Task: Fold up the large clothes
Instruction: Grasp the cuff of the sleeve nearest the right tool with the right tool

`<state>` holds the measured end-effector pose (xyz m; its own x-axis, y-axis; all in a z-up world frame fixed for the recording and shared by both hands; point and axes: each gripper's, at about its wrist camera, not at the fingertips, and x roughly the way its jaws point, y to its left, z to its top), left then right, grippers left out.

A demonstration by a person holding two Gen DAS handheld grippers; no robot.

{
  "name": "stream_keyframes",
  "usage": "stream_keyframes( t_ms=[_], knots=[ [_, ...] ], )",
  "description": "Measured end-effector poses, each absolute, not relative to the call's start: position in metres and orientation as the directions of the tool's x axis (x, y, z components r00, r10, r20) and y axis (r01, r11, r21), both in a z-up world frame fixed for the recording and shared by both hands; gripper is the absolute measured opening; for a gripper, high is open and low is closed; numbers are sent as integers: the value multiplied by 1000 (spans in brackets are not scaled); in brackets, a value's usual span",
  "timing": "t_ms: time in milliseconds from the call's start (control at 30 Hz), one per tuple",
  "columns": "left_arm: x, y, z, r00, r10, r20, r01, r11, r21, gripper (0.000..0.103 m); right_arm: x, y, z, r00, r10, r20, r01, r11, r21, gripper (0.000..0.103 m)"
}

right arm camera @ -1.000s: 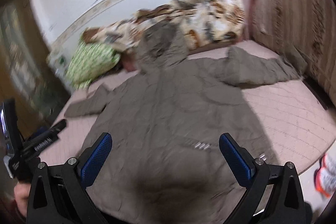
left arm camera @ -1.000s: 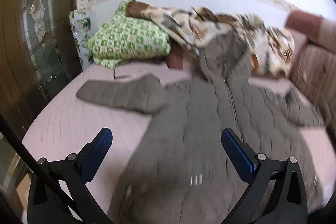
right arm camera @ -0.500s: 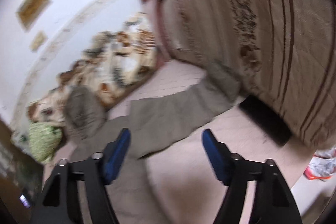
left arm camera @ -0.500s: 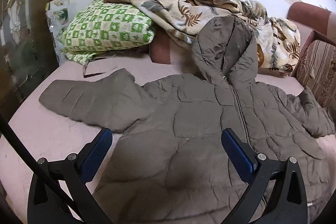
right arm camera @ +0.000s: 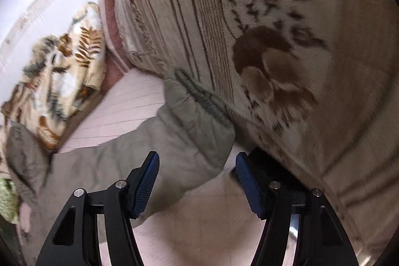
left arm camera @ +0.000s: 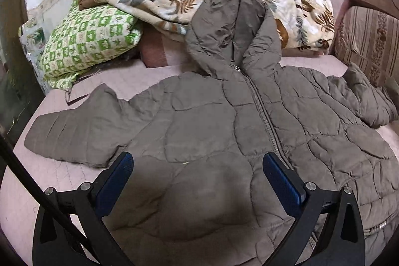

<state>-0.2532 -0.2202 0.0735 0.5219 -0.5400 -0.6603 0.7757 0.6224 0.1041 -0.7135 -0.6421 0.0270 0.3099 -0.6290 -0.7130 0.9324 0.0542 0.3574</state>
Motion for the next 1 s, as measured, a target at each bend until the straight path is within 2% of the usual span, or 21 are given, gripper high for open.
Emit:
stream_keyframes(
  t_ms=[200, 300, 333, 367, 433, 700, 1000],
  knots=[
    [-257, -230, 65, 519, -531, -670, 784, 607, 126, 103, -703, -671, 17, 252, -631, -734, 960, 65, 273, 67],
    [-259, -232, 63, 525, -525, -670, 785, 603, 142, 103, -686, -675, 15, 166, -635, -754, 985, 78, 151, 62],
    [-259, -232, 63, 527, -524, -669, 784, 604, 144, 103, -685, -675, 14, 150, -646, -748, 988, 73, 135, 52],
    [-259, -231, 63, 527, -525, -668, 783, 605, 143, 103, -685, -674, 14, 136, -652, -746, 990, 67, 122, 30],
    [-258, -231, 64, 533, -521, -667, 779, 611, 144, 103, -686, -672, 16, 114, -666, -738, 993, 57, 102, 19],
    [-245, -219, 69, 508, -527, -681, 761, 645, 69, 103, -687, -635, 73, 153, -749, -645, 988, 103, 114, 15],
    [-233, -201, 80, 513, -536, -670, 733, 680, 16, 103, -646, -576, 198, 246, -825, -509, 969, 223, 107, 14]
  ],
)
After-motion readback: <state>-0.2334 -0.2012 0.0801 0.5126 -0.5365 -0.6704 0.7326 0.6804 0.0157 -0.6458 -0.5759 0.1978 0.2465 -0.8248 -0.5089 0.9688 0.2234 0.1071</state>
